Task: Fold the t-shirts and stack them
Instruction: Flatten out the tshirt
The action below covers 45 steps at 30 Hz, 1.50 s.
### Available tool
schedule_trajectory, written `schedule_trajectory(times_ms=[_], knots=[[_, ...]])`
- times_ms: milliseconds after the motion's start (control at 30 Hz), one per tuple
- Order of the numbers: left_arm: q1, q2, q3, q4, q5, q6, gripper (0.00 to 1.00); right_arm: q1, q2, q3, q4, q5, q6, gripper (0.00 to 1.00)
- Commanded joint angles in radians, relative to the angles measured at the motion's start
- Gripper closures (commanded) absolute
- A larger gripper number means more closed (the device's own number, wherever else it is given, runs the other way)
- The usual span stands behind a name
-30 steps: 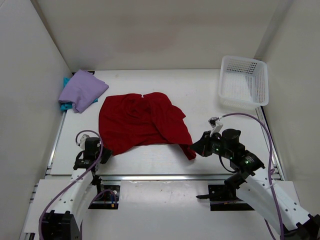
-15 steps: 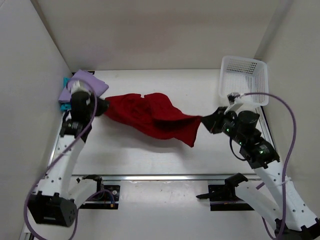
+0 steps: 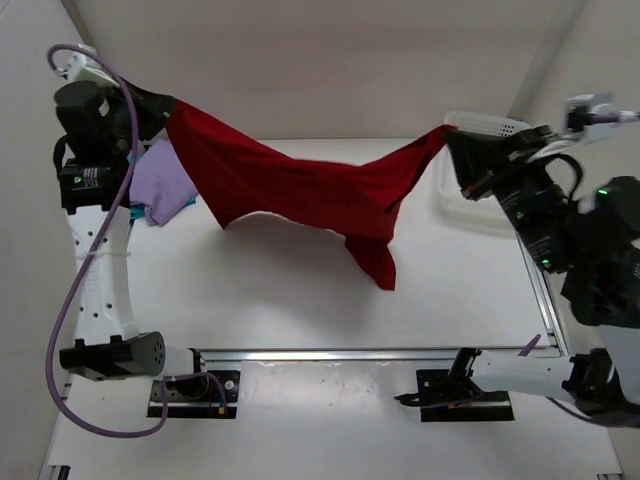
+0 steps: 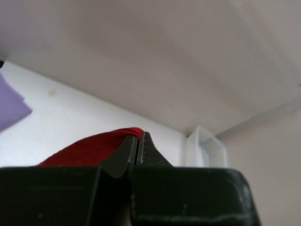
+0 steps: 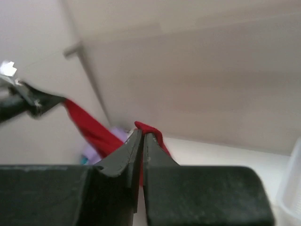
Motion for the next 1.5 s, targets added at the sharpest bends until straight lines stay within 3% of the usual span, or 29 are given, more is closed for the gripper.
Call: schedule_trajectory(times_ms=[0,33,67,100,133,167,200,267,333,400,533,600,700,733,800,867,933,1033,1133,1367,1467], knots=[[0.03,-0.034,0.021,0.072,0.092,-0.089,1.0,0.384,0.09,0.038,0.415,0.596,-0.582,1.0],[0.033,-0.022,-0.006,0.101,0.11,-0.105,1.0,0.547,0.078,-0.062,1.155,0.668,-0.872,1.0],[0.041,-0.009,-0.016,0.109,0.112,-0.108,1.0,0.573,0.128,-0.187,1.46,0.643,-1.386,1.0],[0.027,0.01,-0.025,0.104,0.103,-0.11,1.0,0.527,0.162,-0.056,1.419,0.685,-1.397,0.99],[0.009,0.015,-0.048,0.116,0.08,-0.096,1.0,0.382,0.206,0.014,0.962,0.659,-1.045,1.0],[-0.013,0.011,-0.095,0.142,0.048,-0.099,1.0,0.177,0.211,0.097,0.485,0.567,-0.819,1.0],[-0.016,0.011,-0.124,0.162,0.051,-0.099,1.0,0.055,0.219,0.169,0.315,0.332,-0.491,1.0],[-0.023,0.003,-0.235,0.218,0.045,-0.102,1.0,-0.409,0.318,0.238,-0.048,-0.128,-0.121,1.0],[-0.022,0.012,-0.276,0.228,0.045,-0.088,1.0,-0.562,0.349,0.103,-0.034,-0.361,-0.035,1.0],[-0.016,0.001,-0.342,0.238,0.016,-0.065,1.0,-0.569,0.366,-0.043,0.053,-0.368,-0.041,1.0],[-0.016,0.013,-0.489,0.294,-0.034,-0.025,1.0,-0.712,0.465,-0.16,0.156,-0.613,0.037,1.0],[-0.023,0.088,-0.476,0.316,-0.046,-0.024,1.0,-0.759,0.592,-0.047,0.087,-0.665,0.013,1.0],[-0.053,0.291,-0.275,0.258,-0.043,-0.033,1.0,-0.802,0.919,0.595,-0.116,-0.679,-0.009,1.0],[-0.056,0.357,-0.179,0.252,-0.006,-0.054,1.0,-0.842,0.978,0.649,-0.069,-0.723,0.051,1.0],[-0.062,0.411,-0.035,0.252,0.008,-0.088,1.0,-0.897,0.949,0.624,0.058,-0.806,0.146,1.0],[-0.063,0.442,0.148,0.245,-0.026,-0.1,1.0,-0.914,0.958,0.723,0.092,-0.793,0.188,1.0],[-0.024,0.44,0.222,0.279,-0.014,-0.154,1.0,-0.924,0.938,0.774,0.205,-0.787,0.211,1.0],[0.024,0.397,0.247,0.366,0.005,-0.202,1.0,-0.936,0.805,0.664,0.397,-0.788,0.231,1.0],[0.05,0.376,0.274,0.368,0.0,-0.185,1.0,-0.921,0.771,0.702,0.364,-0.764,0.167,1.0],[0.064,0.324,0.126,0.39,0.014,-0.143,1.0,-0.94,0.635,0.379,0.258,-0.735,0.116,1.0],[0.067,0.237,-0.081,0.437,0.002,-0.122,1.0,-0.915,0.517,0.152,0.285,-0.676,0.087,1.0]])
